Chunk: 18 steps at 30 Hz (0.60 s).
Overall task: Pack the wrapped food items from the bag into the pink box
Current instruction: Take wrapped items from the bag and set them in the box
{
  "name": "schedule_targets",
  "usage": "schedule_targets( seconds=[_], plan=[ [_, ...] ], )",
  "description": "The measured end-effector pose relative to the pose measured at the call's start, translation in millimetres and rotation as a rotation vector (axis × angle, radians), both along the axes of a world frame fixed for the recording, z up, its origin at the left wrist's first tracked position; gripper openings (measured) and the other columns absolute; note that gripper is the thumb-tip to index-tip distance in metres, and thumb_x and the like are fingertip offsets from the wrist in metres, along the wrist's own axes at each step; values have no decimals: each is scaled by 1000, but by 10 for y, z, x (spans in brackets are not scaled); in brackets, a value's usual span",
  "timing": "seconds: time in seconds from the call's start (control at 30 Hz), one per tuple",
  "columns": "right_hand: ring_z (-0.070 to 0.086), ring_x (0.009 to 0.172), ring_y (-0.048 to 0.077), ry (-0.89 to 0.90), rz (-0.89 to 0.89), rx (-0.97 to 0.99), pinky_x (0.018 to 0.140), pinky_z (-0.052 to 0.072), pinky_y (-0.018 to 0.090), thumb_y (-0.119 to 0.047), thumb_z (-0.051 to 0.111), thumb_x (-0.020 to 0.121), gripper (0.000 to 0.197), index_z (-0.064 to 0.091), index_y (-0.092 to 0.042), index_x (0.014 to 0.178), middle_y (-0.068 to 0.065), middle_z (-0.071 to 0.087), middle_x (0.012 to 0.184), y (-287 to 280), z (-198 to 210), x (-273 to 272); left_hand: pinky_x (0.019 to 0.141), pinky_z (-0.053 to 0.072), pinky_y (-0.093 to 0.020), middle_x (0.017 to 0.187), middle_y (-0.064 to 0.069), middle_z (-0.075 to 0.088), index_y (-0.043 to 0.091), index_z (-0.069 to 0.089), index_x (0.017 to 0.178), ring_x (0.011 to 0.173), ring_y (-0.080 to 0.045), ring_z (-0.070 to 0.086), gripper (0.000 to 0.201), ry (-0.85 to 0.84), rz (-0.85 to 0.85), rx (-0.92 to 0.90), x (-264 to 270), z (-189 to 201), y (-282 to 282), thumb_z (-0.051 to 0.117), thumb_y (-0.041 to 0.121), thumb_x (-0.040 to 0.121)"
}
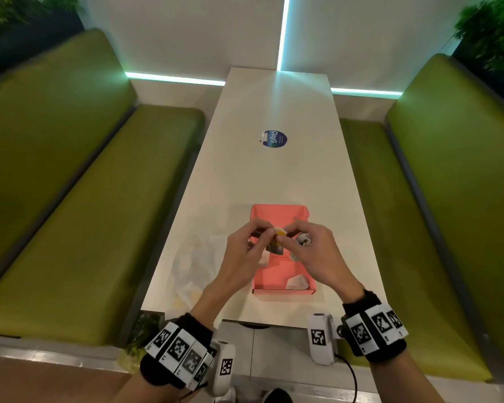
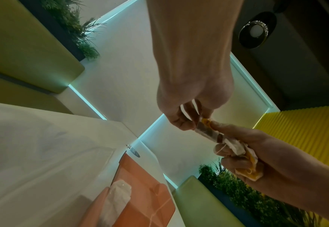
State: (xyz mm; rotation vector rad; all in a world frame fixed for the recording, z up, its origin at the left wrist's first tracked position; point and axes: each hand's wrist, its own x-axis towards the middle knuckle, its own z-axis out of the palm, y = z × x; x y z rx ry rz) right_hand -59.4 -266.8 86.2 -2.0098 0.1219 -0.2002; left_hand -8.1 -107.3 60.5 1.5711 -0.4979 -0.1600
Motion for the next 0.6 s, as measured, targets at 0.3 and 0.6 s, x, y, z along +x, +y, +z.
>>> schedule_targets(
  seconds=[0.3, 0.6],
  plan=[
    [63, 74, 29, -1, -2, 17, 66, 50, 43, -18, 76, 86, 12, 75, -27, 77, 0, 70, 76, -96, 161, 21, 68, 59, -52, 92, -1, 72, 17, 64, 99, 86, -21, 68, 7, 99, -80, 15, -98, -127, 27, 67, 14, 94],
    [65, 78, 12, 17, 33, -27, 72, 52, 34, -21, 77, 84, 7, 73, -27, 85, -8, 70, 81, -109, 57, 11, 62, 43, -24, 83, 4, 69, 13, 66, 93, 81, -17, 64, 3, -9, -22, 60, 13, -97, 24, 65, 15, 95]
  ],
)
